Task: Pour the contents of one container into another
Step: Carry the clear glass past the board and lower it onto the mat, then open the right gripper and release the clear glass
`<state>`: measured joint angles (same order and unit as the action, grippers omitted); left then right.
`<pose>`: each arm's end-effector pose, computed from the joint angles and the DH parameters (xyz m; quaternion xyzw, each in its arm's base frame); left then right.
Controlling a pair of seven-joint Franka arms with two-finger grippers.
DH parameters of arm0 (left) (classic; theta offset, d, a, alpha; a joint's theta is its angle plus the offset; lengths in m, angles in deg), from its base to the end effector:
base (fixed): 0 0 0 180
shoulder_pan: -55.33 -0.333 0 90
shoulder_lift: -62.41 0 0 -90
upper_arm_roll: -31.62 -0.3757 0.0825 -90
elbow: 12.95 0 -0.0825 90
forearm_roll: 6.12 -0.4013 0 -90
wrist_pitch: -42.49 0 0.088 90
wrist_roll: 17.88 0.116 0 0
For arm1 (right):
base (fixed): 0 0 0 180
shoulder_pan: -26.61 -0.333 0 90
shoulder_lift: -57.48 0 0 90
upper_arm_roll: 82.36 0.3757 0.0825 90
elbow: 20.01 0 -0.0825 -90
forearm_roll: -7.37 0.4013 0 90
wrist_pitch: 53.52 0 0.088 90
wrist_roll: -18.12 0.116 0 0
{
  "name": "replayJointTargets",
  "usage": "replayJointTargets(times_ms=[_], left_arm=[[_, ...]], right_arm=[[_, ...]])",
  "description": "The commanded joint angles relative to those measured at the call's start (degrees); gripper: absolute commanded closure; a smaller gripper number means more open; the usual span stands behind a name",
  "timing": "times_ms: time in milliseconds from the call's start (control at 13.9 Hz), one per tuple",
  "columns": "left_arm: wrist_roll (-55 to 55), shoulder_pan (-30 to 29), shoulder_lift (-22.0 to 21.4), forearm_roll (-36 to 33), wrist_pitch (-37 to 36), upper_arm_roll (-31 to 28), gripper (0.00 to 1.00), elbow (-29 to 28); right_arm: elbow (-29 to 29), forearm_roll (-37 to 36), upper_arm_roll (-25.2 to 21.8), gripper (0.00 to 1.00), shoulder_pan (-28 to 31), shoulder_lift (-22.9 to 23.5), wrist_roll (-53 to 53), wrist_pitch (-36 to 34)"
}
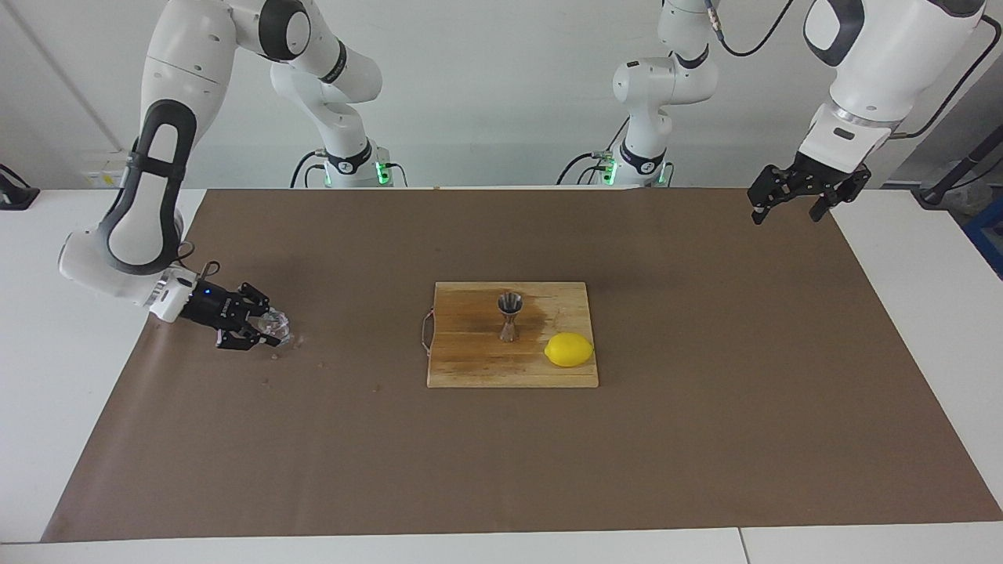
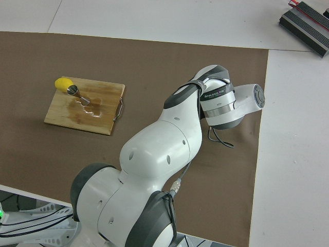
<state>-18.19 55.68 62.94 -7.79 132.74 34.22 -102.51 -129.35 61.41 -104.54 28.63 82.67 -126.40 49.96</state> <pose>0.5751 -0.0261 0.6741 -0.9996 0.0231 -0.0018 0.0143 0.6021 -0.1699 0.3038 -0.6335 -0.6683 -0.3036 0.2445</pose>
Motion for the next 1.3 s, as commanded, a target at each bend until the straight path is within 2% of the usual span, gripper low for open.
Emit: replayJointTargets(times_ms=[0,144,217,289,505,722,938,1227], left_arm=[[-0.5,-0.3,-1.3,0.2,-0.4,0.1,0.00,-1.1],[-0.5,-0.3,-1.3,0.2,-0.4,0.1,0.00,-1.1],[-0.5,-0.3,-1.3,0.2,-0.4,0.1,0.00,-1.1],[-0.5,-0.3,-1.3,0.2,-0.4,0.1,0.00,-1.1],[-0.5,-0.3,-1.3,0.2,-0.4,0.1,0.00,-1.1],[-0.5,-0.3,-1.3,0.2,-0.4,0.1,0.00,-1.1],[-0.5,-0.3,-1.3,0.2,-0.4,0.1,0.00,-1.1],[-0.5,-0.3,-1.3,0.2,-0.4,0.1,0.00,-1.1]], right_arm=[[0.4,1.1,-0.4,0.71,0.1,0.7,-2.0,-0.8],[0.4,1.1,-0.4,0.51,0.0,0.7,-2.2,-0.5],[0.4,1.1,-0.3,0.14,-0.1,0.7,-2.3,-0.5],[0.4,1.4,-0.3,0.00,-0.3,0.7,-2.3,-0.7],[0.9,2.5,0.3,0.00,-0.8,-0.7,1.4,-1.2],[1.3,2.0,1.0,0.00,-2.2,-6.0,12.8,-1.3],[2.5,0.9,2.0,0.00,-3.0,-10.8,31.7,-1.3],[12.7,-12.8,5.5,0.00,-3.2,-11.3,62.6,0.0]])
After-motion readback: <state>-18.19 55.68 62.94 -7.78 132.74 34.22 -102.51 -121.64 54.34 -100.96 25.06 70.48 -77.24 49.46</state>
